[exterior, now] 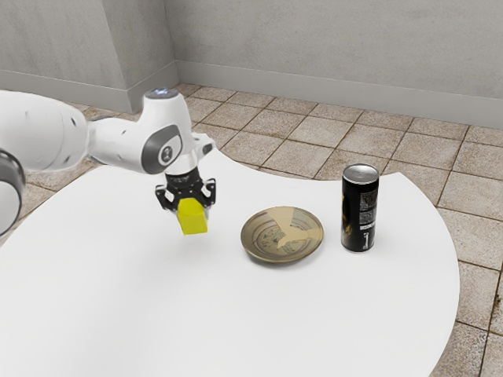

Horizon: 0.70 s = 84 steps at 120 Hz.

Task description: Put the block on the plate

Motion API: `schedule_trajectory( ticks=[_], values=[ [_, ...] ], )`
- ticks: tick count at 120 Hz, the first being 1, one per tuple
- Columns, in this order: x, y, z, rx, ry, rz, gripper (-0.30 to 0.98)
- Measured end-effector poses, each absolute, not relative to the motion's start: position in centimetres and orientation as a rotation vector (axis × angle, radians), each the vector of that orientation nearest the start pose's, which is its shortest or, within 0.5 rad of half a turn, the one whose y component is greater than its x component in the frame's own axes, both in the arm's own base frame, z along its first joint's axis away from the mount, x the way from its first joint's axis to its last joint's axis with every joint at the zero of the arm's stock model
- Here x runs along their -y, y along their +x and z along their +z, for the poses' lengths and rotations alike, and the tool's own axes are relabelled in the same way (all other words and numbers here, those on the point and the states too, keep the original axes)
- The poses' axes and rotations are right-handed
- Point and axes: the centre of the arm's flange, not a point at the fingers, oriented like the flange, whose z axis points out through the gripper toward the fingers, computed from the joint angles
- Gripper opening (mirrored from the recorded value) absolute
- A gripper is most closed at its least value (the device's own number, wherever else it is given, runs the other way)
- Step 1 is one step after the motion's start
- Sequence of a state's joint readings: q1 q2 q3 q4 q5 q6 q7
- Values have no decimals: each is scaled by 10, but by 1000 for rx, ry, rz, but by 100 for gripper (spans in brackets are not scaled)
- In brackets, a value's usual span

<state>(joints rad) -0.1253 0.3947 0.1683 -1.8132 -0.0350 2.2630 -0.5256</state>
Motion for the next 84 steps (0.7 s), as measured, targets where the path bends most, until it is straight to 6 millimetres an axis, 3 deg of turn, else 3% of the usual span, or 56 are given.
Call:
schedule_trajectory(
  ticks=[9, 23, 41, 60, 74, 84],
  values=[
    [12, 653, 352, 841, -3025, -151, 39],
    [68, 662, 367, 769, -3083, -194, 39],
    [121, 675, 361, 718, -3127, -202, 40],
    [154, 686, 338, 731, -3150, -172, 40],
    [157, 702, 325, 761, -3140, -189, 41],
    [156, 704, 325, 780, -3132, -199, 49]
  ],
)
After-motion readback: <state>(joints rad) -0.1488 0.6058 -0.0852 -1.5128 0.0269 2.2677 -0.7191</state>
